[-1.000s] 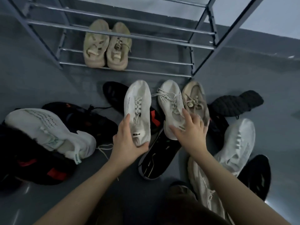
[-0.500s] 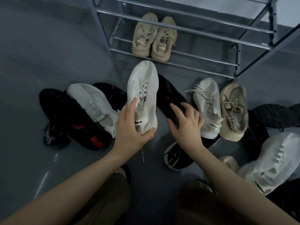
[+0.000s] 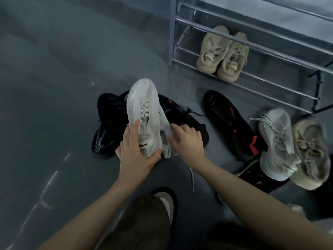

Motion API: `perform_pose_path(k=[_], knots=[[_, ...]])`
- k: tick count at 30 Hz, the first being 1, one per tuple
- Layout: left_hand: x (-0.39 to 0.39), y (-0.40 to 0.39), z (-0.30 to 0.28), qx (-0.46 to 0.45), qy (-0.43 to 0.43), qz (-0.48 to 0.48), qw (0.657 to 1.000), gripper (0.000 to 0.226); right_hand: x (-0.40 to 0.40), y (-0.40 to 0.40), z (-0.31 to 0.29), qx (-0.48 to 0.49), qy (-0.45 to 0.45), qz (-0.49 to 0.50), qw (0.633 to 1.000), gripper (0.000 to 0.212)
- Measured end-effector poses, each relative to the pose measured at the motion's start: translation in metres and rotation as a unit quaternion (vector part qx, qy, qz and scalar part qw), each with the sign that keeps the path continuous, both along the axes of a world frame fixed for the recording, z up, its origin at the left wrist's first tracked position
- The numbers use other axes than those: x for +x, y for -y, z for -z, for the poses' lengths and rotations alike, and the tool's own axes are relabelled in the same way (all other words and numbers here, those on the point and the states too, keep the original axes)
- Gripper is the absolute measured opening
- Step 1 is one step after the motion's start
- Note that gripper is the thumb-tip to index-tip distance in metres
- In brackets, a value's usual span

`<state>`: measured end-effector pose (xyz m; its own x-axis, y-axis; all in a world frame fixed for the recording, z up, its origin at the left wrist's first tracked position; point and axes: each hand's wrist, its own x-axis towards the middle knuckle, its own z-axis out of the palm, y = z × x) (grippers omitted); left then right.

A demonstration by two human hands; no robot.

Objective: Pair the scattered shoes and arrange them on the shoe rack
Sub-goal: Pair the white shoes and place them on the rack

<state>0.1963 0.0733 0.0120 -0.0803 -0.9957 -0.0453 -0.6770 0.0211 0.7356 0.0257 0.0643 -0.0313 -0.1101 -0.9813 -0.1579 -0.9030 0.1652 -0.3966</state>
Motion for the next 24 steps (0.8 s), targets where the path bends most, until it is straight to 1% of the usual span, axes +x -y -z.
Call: perform_pose_path(k=[2, 4, 7, 9, 11, 15, 18, 21, 24], knots=[[0.002, -0.001, 0.002, -0.002, -0.003, 0.001, 1.000, 0.096, -0.002, 0.005, 0.002, -0.023, -0.023, 0.007, 0.999, 0.033], [0.001, -0.002, 0.002, -0.005, -0.013, -0.001, 1.000, 0.094, -0.003, 0.008, -0.001, -0.050, -0.024, 0.009, 0.998, 0.026], [-0.005, -0.001, 0.000, -0.013, -0.028, 0.007, 0.999, 0.090, -0.012, 0.003, -0.014, -0.122, 0.000, 0.051, 0.991, 0.022], [-0.014, -0.002, -0.001, -0.016, -0.037, 0.019, 0.999, 0.088, -0.028, -0.008, -0.024, -0.178, -0.006, 0.092, 0.980, 0.020], [-0.027, -0.004, -0.003, -0.017, -0.055, 0.038, 0.998, 0.086, -0.048, -0.025, -0.033, -0.210, -0.018, 0.134, 0.968, 0.017], [-0.069, -0.010, -0.006, -0.014, -0.110, 0.101, 0.989, 0.082, -0.086, -0.061, -0.041, -0.208, -0.006, 0.240, 0.948, 0.016], [-0.101, -0.017, -0.006, -0.012, -0.166, 0.163, 0.973, 0.078, -0.112, -0.079, -0.041, -0.195, 0.013, 0.309, 0.931, 0.018], [-0.127, -0.022, -0.006, -0.025, -0.173, 0.223, 0.959, 0.074, -0.132, -0.092, -0.037, -0.184, 0.024, 0.366, 0.912, 0.022], [-0.146, -0.025, -0.005, -0.014, -0.168, 0.257, 0.952, 0.072, -0.149, -0.104, -0.030, -0.168, 0.040, 0.401, 0.900, 0.022]])
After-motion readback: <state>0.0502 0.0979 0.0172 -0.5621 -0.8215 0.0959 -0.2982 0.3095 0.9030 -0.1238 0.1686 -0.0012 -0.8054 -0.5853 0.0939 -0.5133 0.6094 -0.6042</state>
